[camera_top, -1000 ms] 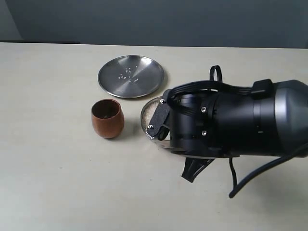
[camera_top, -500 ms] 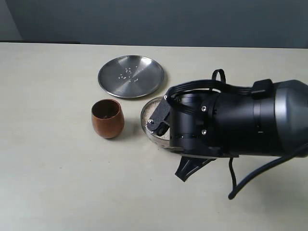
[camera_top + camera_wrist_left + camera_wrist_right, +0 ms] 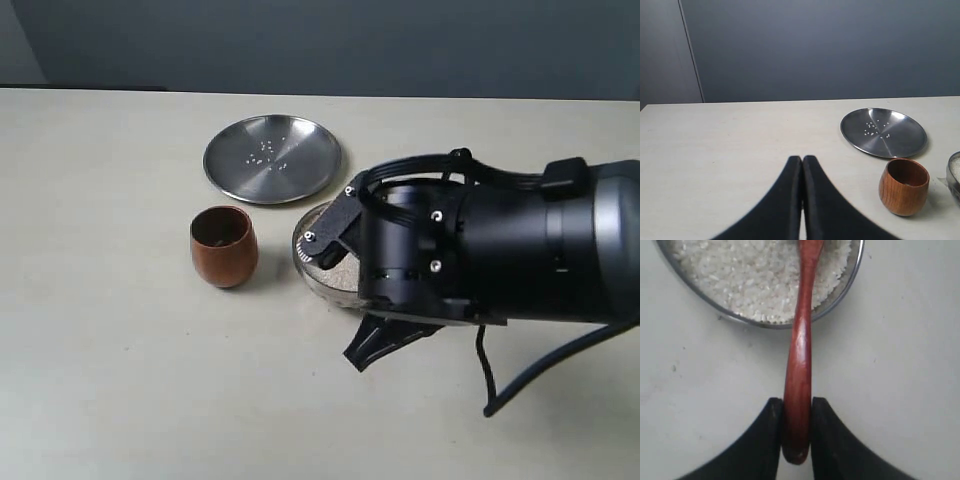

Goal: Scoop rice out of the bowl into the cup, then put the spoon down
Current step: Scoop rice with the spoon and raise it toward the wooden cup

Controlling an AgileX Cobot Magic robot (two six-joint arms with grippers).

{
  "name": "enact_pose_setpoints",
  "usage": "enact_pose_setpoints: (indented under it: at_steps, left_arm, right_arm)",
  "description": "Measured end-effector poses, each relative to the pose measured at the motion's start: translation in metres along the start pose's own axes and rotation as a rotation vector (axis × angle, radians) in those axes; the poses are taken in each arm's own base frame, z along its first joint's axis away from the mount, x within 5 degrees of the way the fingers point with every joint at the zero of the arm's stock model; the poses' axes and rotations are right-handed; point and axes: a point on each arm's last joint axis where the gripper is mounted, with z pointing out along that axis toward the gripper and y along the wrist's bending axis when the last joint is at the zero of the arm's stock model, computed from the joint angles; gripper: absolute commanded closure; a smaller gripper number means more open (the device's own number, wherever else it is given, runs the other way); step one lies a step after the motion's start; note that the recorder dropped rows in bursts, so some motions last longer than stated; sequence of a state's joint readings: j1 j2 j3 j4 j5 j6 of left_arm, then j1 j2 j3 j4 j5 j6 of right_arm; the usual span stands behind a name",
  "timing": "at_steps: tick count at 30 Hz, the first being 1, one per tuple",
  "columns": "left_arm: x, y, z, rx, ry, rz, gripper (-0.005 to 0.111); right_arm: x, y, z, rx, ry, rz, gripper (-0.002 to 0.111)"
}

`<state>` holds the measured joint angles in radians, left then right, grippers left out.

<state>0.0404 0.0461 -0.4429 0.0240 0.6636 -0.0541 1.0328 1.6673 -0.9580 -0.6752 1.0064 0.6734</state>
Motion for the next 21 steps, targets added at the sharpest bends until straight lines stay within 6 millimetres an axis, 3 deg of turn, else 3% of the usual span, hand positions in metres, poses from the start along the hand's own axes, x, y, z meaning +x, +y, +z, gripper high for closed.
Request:
enact_pose_setpoints:
  at_steps: [8,21]
  left_arm:
    - [0.000,0.000,0.000,0.000,0.000,0.000,0.106]
    - [0.000,0.000,0.000,0.000,0.000,0.000,0.106]
  right_arm:
    - [0.002,-0.007,-0.015,-0.046,-0.039,0.058,0.109]
    - [0.002,0.000,-0.016,-0.125,-0.043,0.099,0.109]
